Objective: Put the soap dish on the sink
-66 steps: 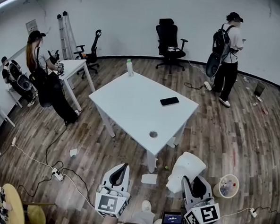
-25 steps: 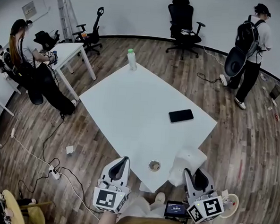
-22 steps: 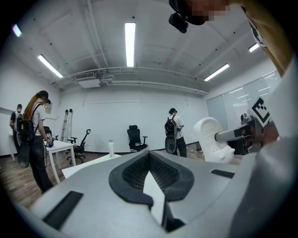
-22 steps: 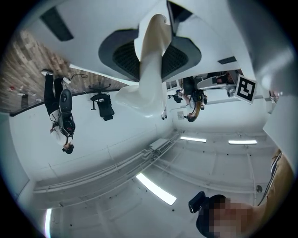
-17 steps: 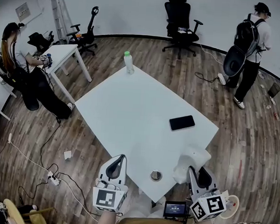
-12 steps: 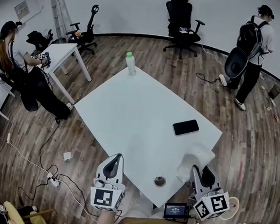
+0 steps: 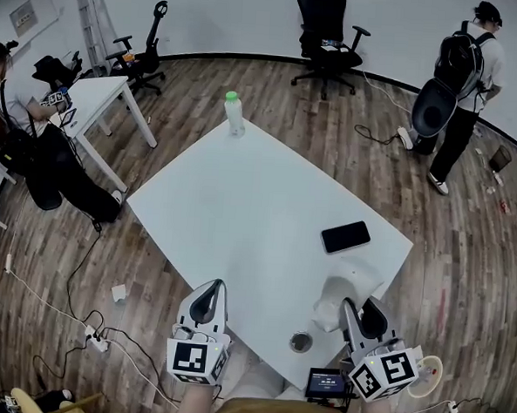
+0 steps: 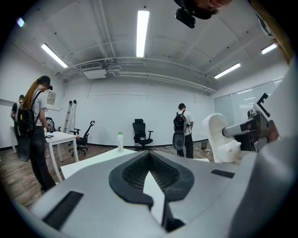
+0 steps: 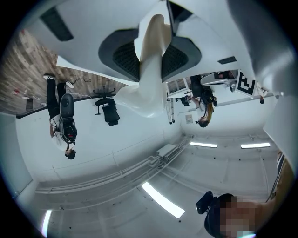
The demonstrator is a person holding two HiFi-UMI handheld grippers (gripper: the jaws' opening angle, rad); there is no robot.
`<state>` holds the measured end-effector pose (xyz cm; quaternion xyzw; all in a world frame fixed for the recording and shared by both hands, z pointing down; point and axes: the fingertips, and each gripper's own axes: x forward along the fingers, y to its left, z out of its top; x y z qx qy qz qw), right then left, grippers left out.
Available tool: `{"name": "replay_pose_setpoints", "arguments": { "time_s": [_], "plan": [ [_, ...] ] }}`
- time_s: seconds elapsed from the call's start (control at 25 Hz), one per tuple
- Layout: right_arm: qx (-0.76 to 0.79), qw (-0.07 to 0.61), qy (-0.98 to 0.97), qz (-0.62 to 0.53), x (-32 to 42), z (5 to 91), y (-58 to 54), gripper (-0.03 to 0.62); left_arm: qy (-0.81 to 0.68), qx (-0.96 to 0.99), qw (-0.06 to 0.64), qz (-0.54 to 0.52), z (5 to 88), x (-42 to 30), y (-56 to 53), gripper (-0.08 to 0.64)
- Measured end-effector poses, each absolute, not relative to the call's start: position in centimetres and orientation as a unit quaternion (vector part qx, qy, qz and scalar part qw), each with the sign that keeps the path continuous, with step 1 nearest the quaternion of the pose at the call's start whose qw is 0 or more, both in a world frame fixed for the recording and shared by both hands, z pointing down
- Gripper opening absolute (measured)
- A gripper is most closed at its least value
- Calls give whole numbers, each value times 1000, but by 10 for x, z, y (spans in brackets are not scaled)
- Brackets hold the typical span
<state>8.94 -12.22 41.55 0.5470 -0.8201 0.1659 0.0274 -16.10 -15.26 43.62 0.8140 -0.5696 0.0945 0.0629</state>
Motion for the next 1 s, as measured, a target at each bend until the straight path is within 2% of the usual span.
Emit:
{"name": "replay_pose_setpoints", "arguments": {
  "time_s": [0.32, 1.0],
  "plan": [
    [521, 14, -823, 227, 85, 447, -145, 127, -563, 816, 77, 102, 450, -153, -174, 7],
    [484, 42, -813, 322, 76, 543, -172, 127, -546, 822, 97, 126, 478, -131, -196, 7]
  ]
}}
